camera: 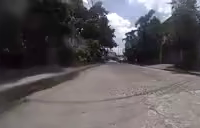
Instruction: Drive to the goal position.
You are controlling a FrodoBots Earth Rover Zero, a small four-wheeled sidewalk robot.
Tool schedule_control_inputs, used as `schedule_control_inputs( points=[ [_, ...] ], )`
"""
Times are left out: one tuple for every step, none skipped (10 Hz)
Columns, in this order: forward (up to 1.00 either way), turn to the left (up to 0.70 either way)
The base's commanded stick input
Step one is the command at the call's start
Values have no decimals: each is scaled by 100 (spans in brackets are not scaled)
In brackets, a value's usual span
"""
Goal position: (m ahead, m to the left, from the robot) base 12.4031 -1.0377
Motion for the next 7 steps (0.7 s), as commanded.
schedule_control_inputs(
  points=[
    [70, -32],
    [70, -22],
    [70, -2],
    [70, 0],
    [70, 0],
    [72, 0],
    [80, 0]
  ],
)
